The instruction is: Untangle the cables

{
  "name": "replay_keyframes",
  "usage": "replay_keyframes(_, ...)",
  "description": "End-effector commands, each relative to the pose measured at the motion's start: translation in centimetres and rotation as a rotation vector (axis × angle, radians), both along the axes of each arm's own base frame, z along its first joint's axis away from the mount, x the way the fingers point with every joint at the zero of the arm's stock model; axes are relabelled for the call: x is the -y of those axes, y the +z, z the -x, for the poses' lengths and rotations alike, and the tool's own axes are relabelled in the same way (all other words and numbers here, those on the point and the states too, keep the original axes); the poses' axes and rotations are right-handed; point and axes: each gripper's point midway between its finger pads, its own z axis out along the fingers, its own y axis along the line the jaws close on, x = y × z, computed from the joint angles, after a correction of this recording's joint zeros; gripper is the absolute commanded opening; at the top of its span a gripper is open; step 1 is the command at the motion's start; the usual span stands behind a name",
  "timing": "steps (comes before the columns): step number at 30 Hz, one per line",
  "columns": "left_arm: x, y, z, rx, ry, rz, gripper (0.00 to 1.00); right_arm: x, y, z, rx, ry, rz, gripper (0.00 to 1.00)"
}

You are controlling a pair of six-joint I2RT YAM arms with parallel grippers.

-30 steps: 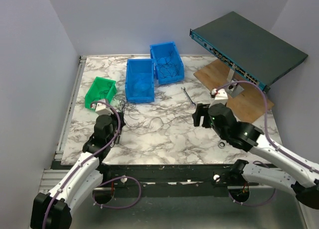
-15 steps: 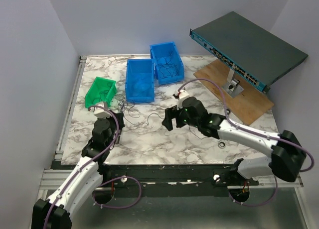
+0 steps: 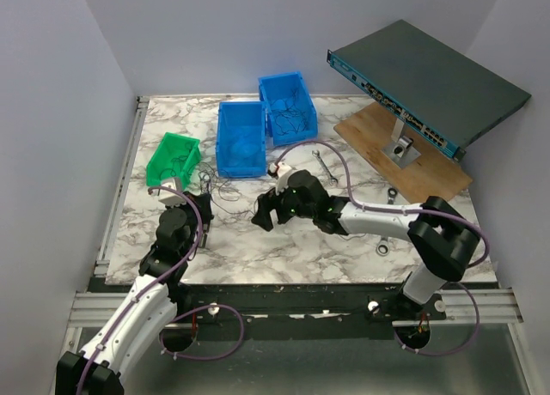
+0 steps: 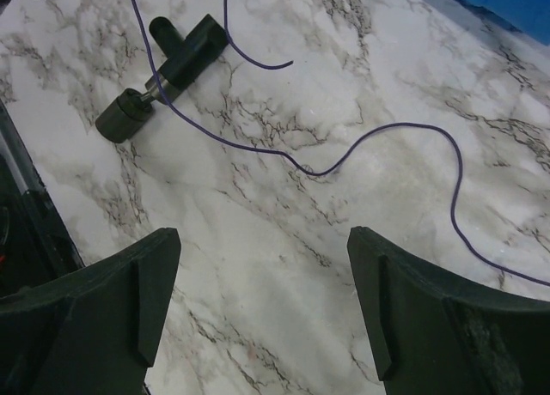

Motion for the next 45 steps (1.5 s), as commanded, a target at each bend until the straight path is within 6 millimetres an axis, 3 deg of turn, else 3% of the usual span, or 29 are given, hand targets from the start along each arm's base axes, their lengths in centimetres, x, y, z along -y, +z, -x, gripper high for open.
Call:
replay_keyframes(1,-0.3,0.3,0.0,0.024,0.019,0.006,0.0,-3.2,0.3,-0.2,0.049,0.081,-0.041,0.85)
replay_keyframes(13,-0.1,0.4,0.1,0.031,0.008,0.012,0.0,-8.5,-2.5,-1.8,0.25,0.123,0.107,0.85)
replay_keyframes(15,-0.2,0.4,0.1,0.031,0.012,0.012,0.0,-9.1,-3.1,-2.1,0.265,0.122,0.121,0.72)
replay_keyframes(18,-0.3,0.3,0.1,0.027,0.02,0.011,0.0,-9.4,-3.0,-2.0,0.256,0.111,0.106,0.22)
replay_keyframes(19,-0.4,0.3,0.1,0.025,0.023,0.011,0.0,-8.6,-2.6,-2.4,0.264,0.061,0.099,0.04)
replay_keyframes(20,-0.4,0.2,0.1,0.021,0.025,0.01,0.0,-7.8,-2.0,-2.4,0.272,0.022,0.077,0.01)
replay_keyframes(25,-0.8,0.1,0.0,0.011,0.049,0.015,0.0,-1.1,2.3,-2.1,0.286,-0.2,0.03,0.01)
replay_keyframes(30,-1.5,-0.4,-0.1,-0.022,0.093,0.004,0.0,7.7,3.8,-1.8,0.25,-0.463,0.059,0.01)
replay_keyframes(33,-2.0,-0.8,-0.1,-0.051,0.124,-0.003,0.0,14.2,3.0,-3.0,0.163,-0.681,0.092,0.01)
replay_keyframes(35,-2.1,-0.8,-0.2,-0.06,0.132,-0.006,0.0,17.4,2.1,-3.8,0.086,-0.773,0.085,0.01)
replay_keyframes(37,-2.1,-0.9,-0.1,-0.061,0.136,-0.008,0.0,19.8,1.7,-3.9,0.042,-0.86,0.088,0.01)
replay_keyframes(42,-3.5,-1.3,0.1,-0.084,0.214,-0.01,0.0,25.0,2.9,-4.1,0.021,-1.134,0.046,0.01)
replay_keyframes(45,-4.3,-1.5,0.2,-0.096,0.265,-0.002,0.0,27.3,3.5,-4.0,0.005,-1.234,-0.001,0.01)
